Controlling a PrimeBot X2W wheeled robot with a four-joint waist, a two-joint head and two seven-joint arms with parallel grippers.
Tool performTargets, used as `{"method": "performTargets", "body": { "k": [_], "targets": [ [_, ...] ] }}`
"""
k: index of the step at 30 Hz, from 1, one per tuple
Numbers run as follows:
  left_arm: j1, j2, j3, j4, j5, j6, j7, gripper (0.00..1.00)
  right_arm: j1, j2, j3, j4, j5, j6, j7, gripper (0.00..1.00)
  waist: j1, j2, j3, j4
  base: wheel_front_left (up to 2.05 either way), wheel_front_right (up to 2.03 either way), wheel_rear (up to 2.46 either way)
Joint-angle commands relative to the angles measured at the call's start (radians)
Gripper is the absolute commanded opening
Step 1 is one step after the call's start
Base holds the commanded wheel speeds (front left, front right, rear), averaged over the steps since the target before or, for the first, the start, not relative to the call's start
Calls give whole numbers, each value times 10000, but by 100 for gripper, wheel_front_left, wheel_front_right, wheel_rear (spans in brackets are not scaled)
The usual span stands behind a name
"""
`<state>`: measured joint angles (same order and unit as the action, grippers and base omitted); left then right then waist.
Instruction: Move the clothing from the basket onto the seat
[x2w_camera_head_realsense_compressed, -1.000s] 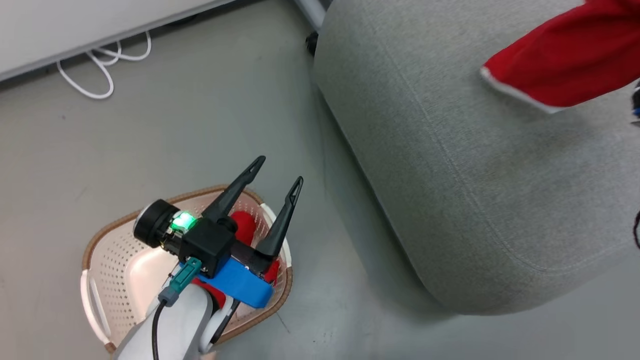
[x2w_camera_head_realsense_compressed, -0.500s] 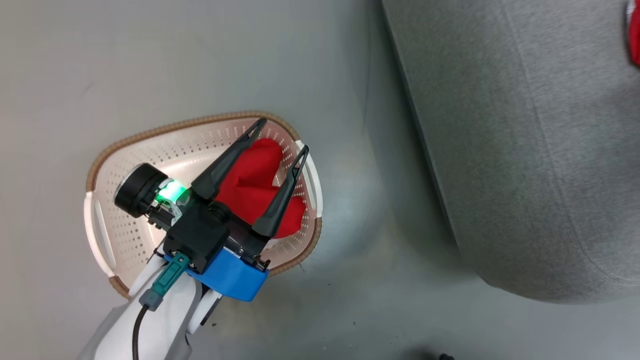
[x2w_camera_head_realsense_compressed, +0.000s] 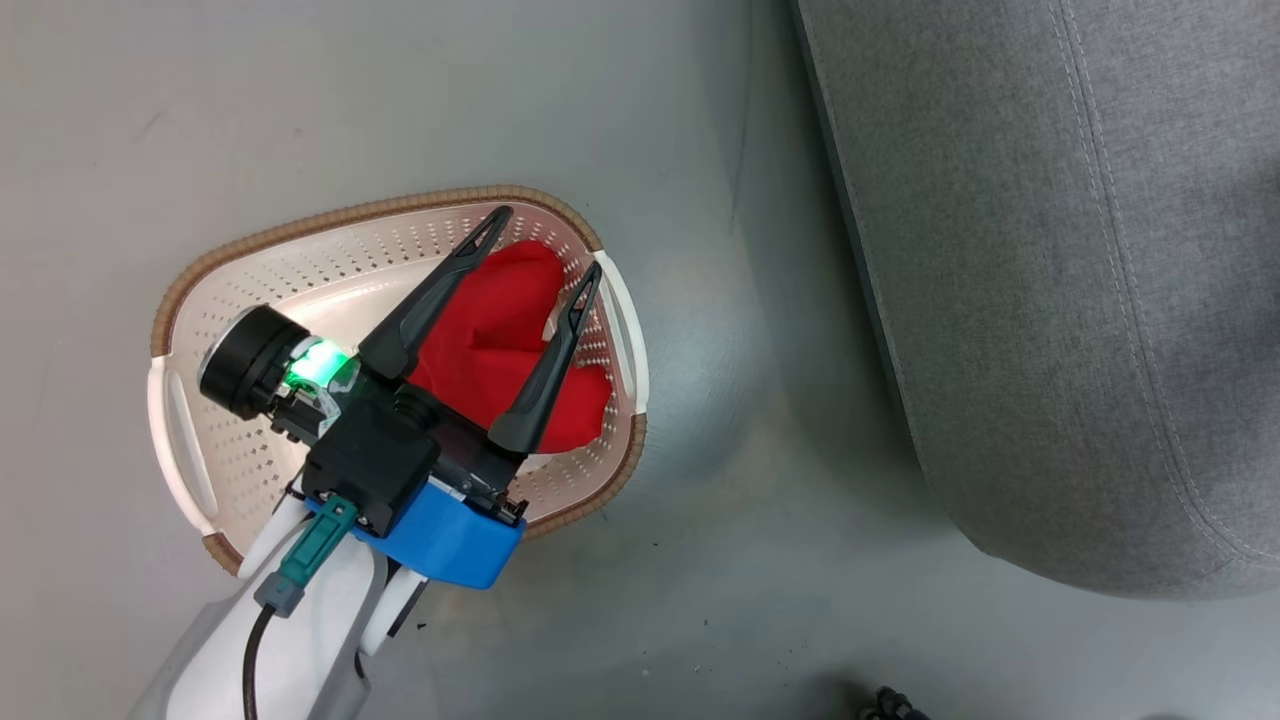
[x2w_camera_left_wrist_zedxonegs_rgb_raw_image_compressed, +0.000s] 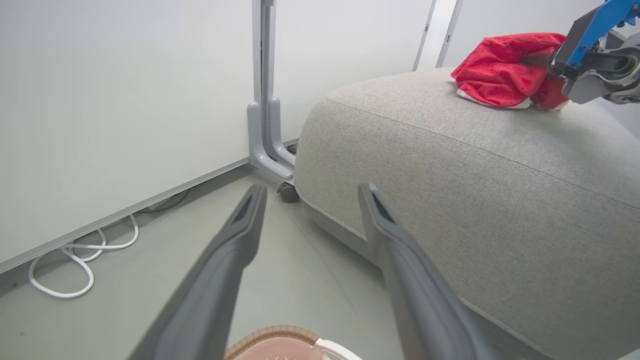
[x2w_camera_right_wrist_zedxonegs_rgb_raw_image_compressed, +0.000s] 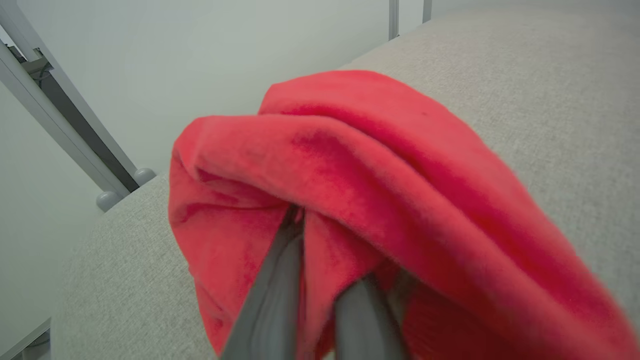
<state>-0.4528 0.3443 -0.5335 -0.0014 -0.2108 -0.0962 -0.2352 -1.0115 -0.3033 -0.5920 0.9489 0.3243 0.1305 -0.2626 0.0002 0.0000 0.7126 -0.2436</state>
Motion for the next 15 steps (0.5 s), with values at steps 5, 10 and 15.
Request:
{"method": "performTargets", "body": {
  "k": [5, 10, 15],
  "targets": [
    [-17, -21, -19, 99, -85, 73, -101, 100, -47, -64, -12, 109, -342, 3, -31, 100, -2, 0, -108, 46, 0, 0, 0],
    [-57, -138, 25, 273, -205, 105, -160, 100, 39, -21, 112, 209, -647, 5, -31, 100, -2, 0, -303, 101, 0, 0, 0],
    [-74, -426, 126, 578, -400, 133, -259, 100, 445, -56, 311, 256, -864, 3, -32, 100, -2, 0, -713, 259, 0, 0, 0]
  ]
}}
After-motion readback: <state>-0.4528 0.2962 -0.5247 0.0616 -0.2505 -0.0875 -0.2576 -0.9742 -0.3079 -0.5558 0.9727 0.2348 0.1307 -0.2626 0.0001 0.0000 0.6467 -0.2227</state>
